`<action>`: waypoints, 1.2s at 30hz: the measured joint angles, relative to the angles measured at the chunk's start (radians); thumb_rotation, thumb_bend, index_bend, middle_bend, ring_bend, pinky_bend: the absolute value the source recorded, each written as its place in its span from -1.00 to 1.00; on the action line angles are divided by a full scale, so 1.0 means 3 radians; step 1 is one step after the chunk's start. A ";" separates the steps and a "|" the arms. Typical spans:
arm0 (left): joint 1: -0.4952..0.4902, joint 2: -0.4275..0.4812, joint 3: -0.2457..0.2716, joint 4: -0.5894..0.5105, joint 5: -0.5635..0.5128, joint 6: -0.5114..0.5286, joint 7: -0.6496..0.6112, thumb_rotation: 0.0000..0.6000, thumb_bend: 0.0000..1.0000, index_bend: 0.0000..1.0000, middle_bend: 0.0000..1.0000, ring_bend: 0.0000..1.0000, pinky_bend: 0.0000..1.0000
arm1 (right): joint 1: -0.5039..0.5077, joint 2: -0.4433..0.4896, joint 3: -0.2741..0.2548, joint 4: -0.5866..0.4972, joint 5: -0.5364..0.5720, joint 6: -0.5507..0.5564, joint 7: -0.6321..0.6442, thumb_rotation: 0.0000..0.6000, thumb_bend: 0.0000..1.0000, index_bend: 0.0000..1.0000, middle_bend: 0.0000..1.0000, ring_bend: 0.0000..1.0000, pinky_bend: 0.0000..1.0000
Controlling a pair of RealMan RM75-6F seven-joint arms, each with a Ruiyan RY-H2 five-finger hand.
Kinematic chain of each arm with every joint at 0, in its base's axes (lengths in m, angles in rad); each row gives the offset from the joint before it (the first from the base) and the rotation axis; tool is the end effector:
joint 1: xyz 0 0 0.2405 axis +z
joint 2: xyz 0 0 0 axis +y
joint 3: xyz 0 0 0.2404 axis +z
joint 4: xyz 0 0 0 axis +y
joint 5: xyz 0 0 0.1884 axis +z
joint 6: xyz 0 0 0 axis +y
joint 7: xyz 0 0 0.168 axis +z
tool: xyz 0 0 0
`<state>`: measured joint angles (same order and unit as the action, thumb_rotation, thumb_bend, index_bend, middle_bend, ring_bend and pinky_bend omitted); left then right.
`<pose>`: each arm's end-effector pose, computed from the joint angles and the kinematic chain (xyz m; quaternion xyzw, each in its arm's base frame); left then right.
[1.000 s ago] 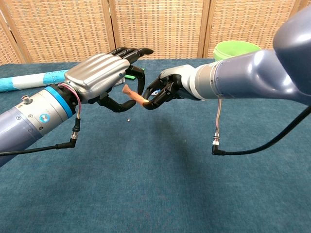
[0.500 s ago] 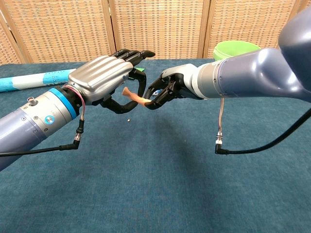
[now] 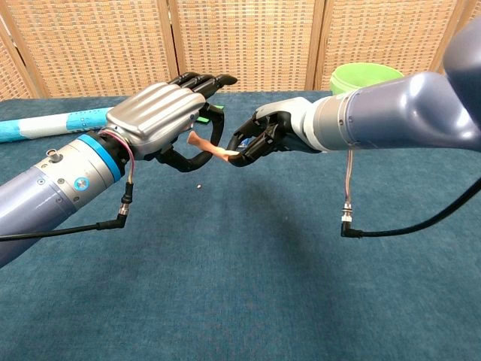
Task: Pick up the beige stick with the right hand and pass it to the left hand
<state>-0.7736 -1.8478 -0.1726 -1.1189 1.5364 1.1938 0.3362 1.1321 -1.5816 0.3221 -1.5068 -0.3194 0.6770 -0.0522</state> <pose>-0.0721 0.3388 -0.0418 -0.7557 -0.1685 -0.4751 0.4181 -0.0339 -0.3789 -0.0492 0.5796 -0.6981 0.3590 0.2189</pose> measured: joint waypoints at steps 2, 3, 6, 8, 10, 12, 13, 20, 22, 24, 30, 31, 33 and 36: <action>-0.0009 -0.0003 -0.0005 0.0008 -0.0011 -0.0010 0.0003 1.00 0.05 0.60 -1.00 -1.00 -1.00 | -0.0012 0.0018 -0.0001 -0.0010 -0.0013 -0.0011 0.0014 1.00 0.20 0.32 -0.71 -1.00 -1.00; -0.0012 -0.0005 -0.0007 0.0013 -0.0015 -0.0013 0.0007 1.00 0.05 0.62 -1.00 -1.00 -1.00 | -0.0017 0.0027 -0.0001 -0.0014 -0.0021 -0.0017 0.0021 1.00 0.20 0.32 -0.71 -1.00 -1.00; -0.0021 -0.0010 -0.0004 0.0022 -0.0019 -0.0013 0.0008 1.00 0.06 0.66 -1.00 -1.00 -1.00 | -0.0031 0.0056 -0.0002 -0.0025 -0.0038 -0.0033 0.0042 1.00 0.20 0.32 -0.71 -1.00 -1.00; -0.0024 -0.0011 -0.0005 0.0026 -0.0020 -0.0007 0.0004 1.00 0.05 0.67 -1.00 -1.00 -1.00 | -0.0040 0.0076 -0.0003 -0.0031 -0.0047 -0.0043 0.0058 1.00 0.20 0.33 -0.71 -1.00 -1.00; -0.0026 -0.0009 -0.0007 0.0027 -0.0023 0.0001 -0.0011 1.00 0.05 0.68 -1.00 -1.00 -1.00 | -0.0048 0.0094 -0.0007 -0.0037 -0.0055 -0.0053 0.0069 1.00 0.20 0.33 -0.71 -1.00 -1.00; -0.0027 0.0005 -0.0007 0.0025 -0.0023 0.0009 -0.0020 1.00 0.05 0.69 -1.00 -1.00 -1.00 | -0.0057 0.0110 -0.0011 -0.0040 -0.0063 -0.0061 0.0083 1.00 0.21 0.34 -0.71 -1.00 -1.00; -0.0027 0.0013 -0.0008 0.0023 -0.0024 0.0014 -0.0023 1.00 0.05 0.69 -1.00 -1.00 -1.00 | -0.0063 0.0120 -0.0015 -0.0042 -0.0069 -0.0067 0.0092 1.00 0.21 0.35 -0.71 -1.00 -1.00; -0.0029 0.0119 -0.0017 -0.0019 -0.0025 0.0024 -0.0042 1.00 0.06 0.75 -1.00 -1.00 -1.00 | -0.0105 0.0190 -0.0031 -0.0058 -0.0107 -0.0093 0.0140 1.00 0.21 0.35 -0.71 -1.00 -1.00; -0.0027 0.0161 -0.0025 -0.0040 -0.0031 0.0028 -0.0047 1.00 0.06 0.75 -1.00 -1.00 -1.00 | -0.0119 0.0216 -0.0035 -0.0067 -0.0117 -0.0094 0.0152 1.00 0.21 0.35 -0.71 -1.00 -1.00; -0.0023 0.0195 -0.0034 -0.0055 -0.0040 0.0034 -0.0054 1.00 0.06 0.75 -1.00 -1.00 -1.00 | -0.0132 0.0240 -0.0040 -0.0077 -0.0124 -0.0093 0.0161 1.00 0.21 0.35 -0.71 -1.00 -1.00; 0.0011 0.0343 -0.0066 -0.0121 -0.0082 0.0071 -0.0085 1.00 0.06 0.75 -1.00 -1.00 -1.00 | -0.0193 0.0340 -0.0070 -0.0129 -0.0160 -0.0083 0.0198 1.00 0.21 0.36 -0.71 -1.00 -1.00; 0.0021 0.0377 -0.0071 -0.0138 -0.0087 0.0084 -0.0091 1.00 0.06 0.75 -1.00 -1.00 -1.00 | -0.0203 0.0353 -0.0074 -0.0135 -0.0165 -0.0081 0.0205 1.00 0.21 0.36 -0.71 -1.00 -1.00; 0.0035 0.0430 -0.0081 -0.0162 -0.0094 0.0105 -0.0100 1.00 0.06 0.76 -1.00 -1.00 -1.00 | -0.0235 0.0388 -0.0082 -0.0156 -0.0176 -0.0078 0.0229 1.00 0.21 0.36 -0.71 -1.00 -1.00; 0.0063 0.0534 -0.0107 -0.0208 -0.0110 0.0146 -0.0113 1.00 0.06 0.76 -1.00 -1.00 -1.00 | -0.0273 0.0432 -0.0090 -0.0181 -0.0193 -0.0077 0.0256 1.00 0.21 0.36 -0.71 -1.00 -1.00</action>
<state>-0.7548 -1.6876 -0.2046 -1.1812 1.5035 1.2375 0.3021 1.0502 -1.4521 0.2953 -1.5612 -0.3775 0.6540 0.0245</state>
